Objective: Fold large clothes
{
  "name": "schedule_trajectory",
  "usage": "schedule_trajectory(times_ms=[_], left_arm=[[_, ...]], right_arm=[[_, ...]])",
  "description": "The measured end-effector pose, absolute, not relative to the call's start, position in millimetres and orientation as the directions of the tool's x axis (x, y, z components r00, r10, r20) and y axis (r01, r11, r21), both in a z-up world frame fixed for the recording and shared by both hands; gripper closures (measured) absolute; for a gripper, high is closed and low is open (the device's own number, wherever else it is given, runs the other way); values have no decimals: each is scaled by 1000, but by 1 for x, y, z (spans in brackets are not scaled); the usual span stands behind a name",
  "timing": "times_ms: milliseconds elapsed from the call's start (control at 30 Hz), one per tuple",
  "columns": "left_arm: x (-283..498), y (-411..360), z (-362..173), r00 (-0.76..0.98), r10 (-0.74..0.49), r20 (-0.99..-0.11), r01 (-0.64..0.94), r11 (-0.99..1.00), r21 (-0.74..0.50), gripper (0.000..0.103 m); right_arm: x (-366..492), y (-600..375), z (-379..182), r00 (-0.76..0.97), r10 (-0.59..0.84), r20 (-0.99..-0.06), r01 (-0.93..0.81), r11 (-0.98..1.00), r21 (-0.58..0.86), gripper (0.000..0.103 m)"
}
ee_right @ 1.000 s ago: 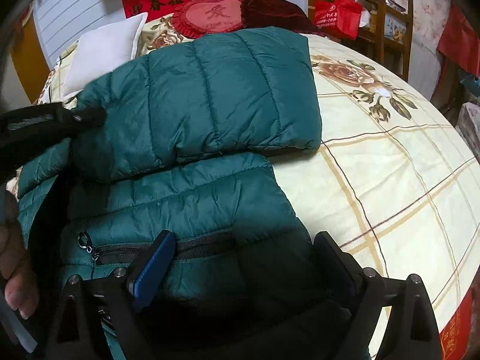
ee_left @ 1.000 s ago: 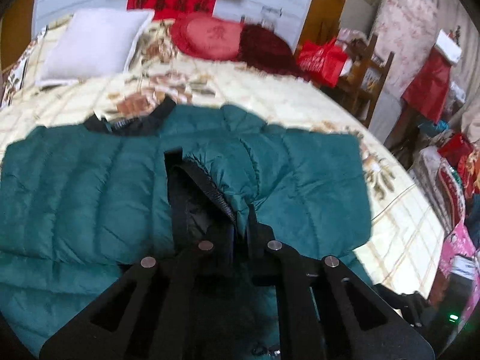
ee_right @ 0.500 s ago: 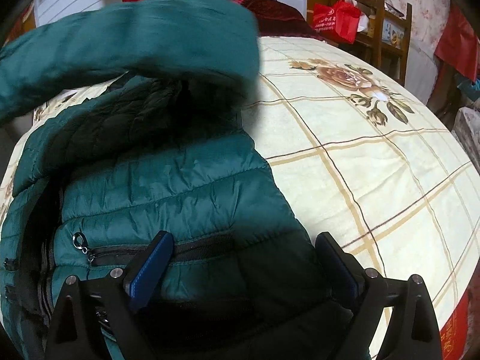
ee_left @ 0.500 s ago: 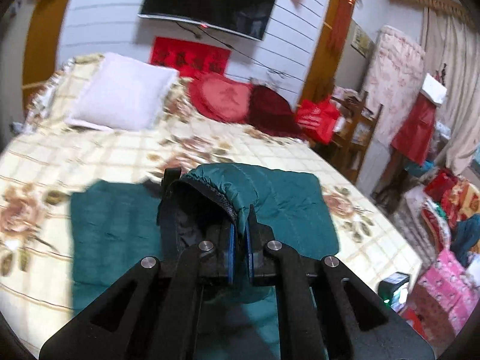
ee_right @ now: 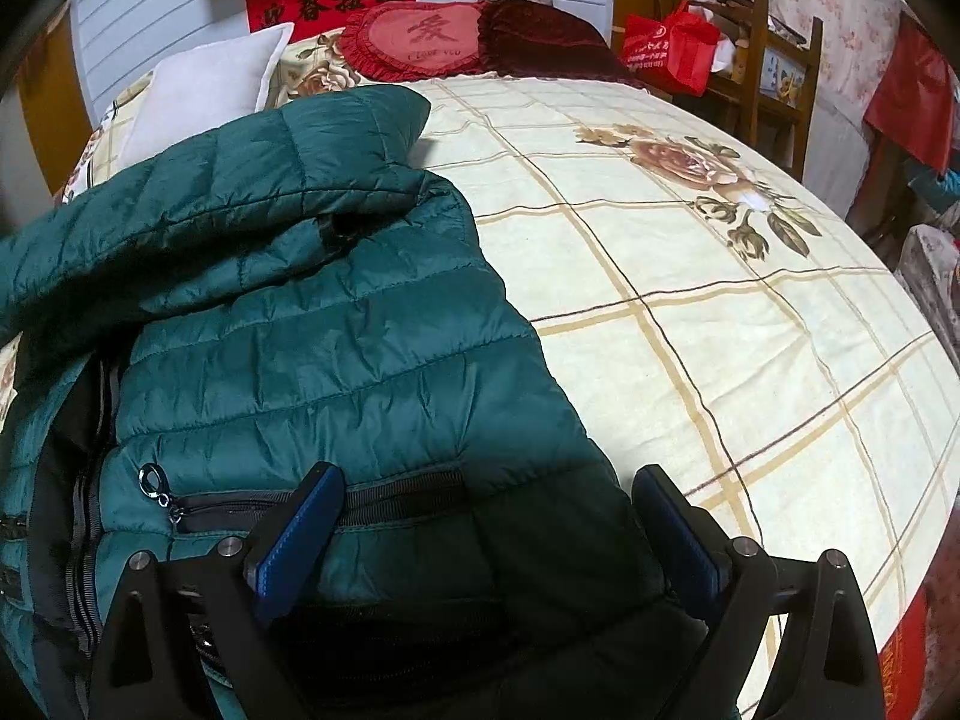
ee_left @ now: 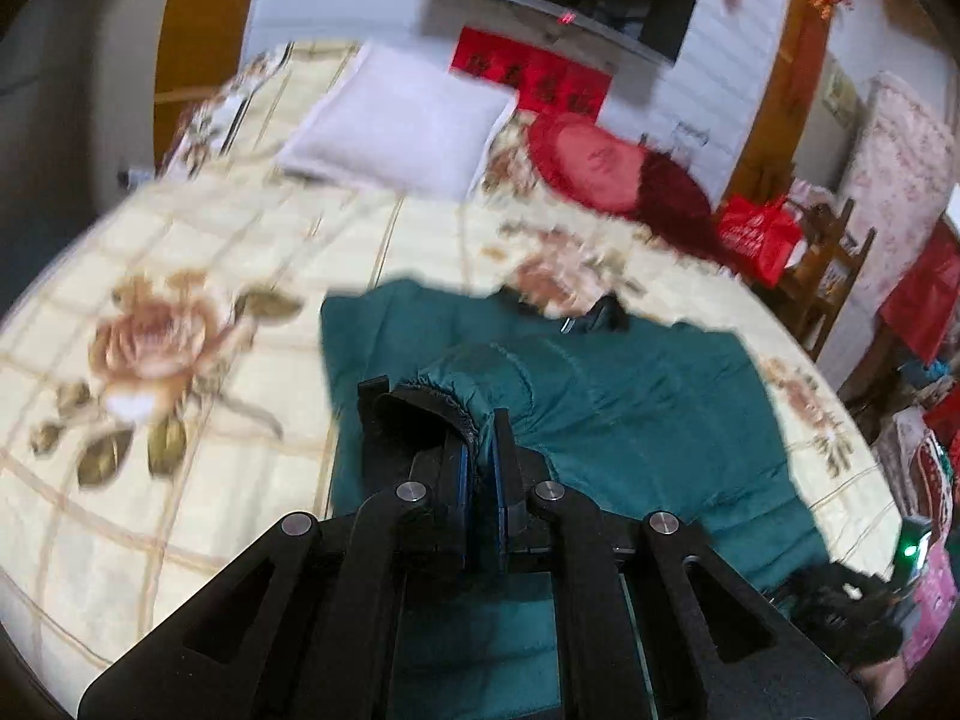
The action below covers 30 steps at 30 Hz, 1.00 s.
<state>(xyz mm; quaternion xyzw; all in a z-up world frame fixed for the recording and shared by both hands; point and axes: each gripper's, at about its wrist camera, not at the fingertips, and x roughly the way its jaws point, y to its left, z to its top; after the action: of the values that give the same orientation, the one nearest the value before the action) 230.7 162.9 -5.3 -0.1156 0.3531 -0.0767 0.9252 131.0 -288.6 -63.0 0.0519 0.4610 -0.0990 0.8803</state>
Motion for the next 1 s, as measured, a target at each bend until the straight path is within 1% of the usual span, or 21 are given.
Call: schedule_trajectory(times_ms=[133,200,300,333,400,467,667,733,833,900,933,967,1000], left_arm=[[229,165,-36,668,-241,-704,26,953,-301,97],[223,167,-41,662,-251,-706,27,950,-312,93],[209,173,-36,692,-235,-682,9,948,-317,93],[203,176,-32,711,-215,-670,-10,949,-315,93],[196,179,-21,754,-121,-645,-78,960,-270,93],[193,174,-9,784,-95,-613,-88,961,-261,93],[200,118,4,816,-143,-560,23,976,-217,93],[212,104,0,806,-137,-576,28,981,-194,93],[236,99,-19,778,-83,-623,-19,988,-155,93],[249,102,-36,738,-2,-675,-84,992,-94,93],[253,105,-48,714,19,-700,-96,993,-72,93],[252,108,-58,706,32,-707,-106,993,-60,93],[250,110,-65,708,37,-706,-109,992,-58,93]], right_arm=[[131,-289,-63,555,-128,-822,223,975,-1,8],[131,-290,-62,555,-123,-822,223,975,4,8],[130,-290,-62,556,-120,-823,225,974,10,8],[130,-290,-62,556,-121,-822,226,974,9,8],[129,-290,-60,562,-132,-817,226,974,-1,8],[127,-289,-54,577,-149,-803,231,973,-14,8],[108,-284,-18,728,-199,-657,256,967,-9,8],[103,-284,-9,764,-199,-614,258,966,8,8],[101,-284,1,808,-184,-560,253,966,47,9],[108,-283,9,832,-167,-529,236,969,66,22],[116,-282,15,850,-142,-508,210,975,78,22],[125,-281,17,854,-122,-506,190,978,84,24],[139,-279,21,860,-65,-506,134,986,101,33]])
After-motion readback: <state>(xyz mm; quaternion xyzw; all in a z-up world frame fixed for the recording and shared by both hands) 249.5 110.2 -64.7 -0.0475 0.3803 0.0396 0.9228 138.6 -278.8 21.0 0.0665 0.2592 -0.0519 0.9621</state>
